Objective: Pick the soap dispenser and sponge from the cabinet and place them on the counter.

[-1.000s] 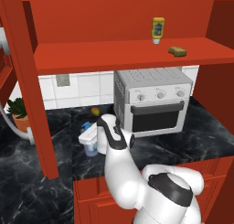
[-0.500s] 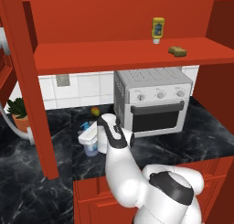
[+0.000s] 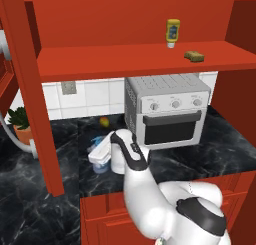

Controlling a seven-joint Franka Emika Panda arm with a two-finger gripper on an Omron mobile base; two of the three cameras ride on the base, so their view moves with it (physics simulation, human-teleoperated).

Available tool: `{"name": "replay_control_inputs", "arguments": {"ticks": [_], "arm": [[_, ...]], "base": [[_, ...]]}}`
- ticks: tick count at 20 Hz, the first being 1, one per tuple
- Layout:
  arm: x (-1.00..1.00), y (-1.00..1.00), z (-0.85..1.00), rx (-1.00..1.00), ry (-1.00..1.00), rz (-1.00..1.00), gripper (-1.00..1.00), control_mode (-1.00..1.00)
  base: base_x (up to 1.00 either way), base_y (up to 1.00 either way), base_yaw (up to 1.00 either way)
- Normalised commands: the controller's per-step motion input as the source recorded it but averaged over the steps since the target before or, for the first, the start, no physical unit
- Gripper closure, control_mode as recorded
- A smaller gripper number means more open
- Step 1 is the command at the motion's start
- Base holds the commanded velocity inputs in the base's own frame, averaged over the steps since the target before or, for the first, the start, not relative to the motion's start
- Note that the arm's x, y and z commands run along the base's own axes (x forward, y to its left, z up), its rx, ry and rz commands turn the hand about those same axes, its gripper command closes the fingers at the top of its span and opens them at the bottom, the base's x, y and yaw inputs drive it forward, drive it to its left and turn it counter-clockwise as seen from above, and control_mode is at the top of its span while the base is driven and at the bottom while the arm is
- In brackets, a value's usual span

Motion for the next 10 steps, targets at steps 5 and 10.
{"name": "replay_control_inputs", "arguments": {"ticks": [5,10], "arm": [[-0.38,-0.09,0.0,0.0,-0.1,0.04,-1.0,-1.0],[-0.27,-0.01,0.0,0.0,-0.13,0.07,-1.0,-1.0]], "base": [[0.0,0.0,0.0],[0.0,0.0,0.0]]}}
